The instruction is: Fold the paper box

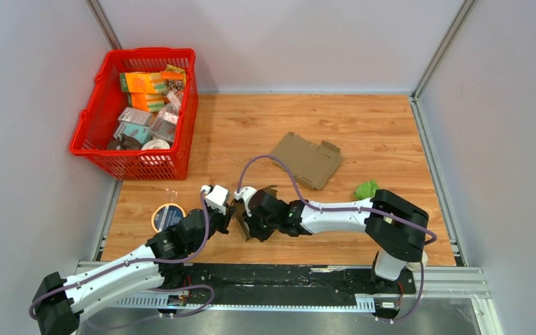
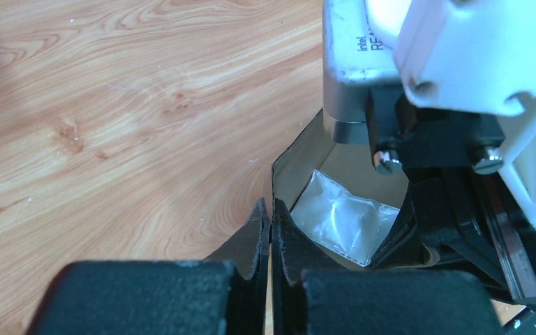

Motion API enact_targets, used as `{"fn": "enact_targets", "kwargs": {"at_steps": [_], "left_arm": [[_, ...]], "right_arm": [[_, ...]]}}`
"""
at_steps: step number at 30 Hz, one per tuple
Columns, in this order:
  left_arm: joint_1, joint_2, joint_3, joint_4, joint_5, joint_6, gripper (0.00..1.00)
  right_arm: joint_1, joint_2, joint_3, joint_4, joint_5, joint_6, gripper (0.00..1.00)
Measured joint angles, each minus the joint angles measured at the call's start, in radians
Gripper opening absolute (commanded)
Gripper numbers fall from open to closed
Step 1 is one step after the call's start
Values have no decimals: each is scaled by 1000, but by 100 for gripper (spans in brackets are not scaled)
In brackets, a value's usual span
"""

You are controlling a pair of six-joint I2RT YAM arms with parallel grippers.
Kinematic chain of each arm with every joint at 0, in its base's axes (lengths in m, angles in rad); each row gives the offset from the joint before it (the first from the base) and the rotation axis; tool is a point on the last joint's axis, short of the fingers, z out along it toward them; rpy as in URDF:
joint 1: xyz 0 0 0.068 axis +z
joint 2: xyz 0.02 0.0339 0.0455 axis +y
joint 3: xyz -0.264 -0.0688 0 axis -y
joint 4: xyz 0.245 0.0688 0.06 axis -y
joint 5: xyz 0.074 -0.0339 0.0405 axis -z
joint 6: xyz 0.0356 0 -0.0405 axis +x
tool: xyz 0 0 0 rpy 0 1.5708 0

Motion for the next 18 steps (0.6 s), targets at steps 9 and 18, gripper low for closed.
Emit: {"fn": "enact_targets", "kwargs": {"at_steps": [9, 18], "left_arm": [[0, 3, 0, -1, 0, -2, 0], [0, 4, 0, 0, 0, -3, 0]], "right_arm": [[20, 2, -39, -10, 225, -1, 0], [20, -27, -40, -83, 412, -8, 13]]}}
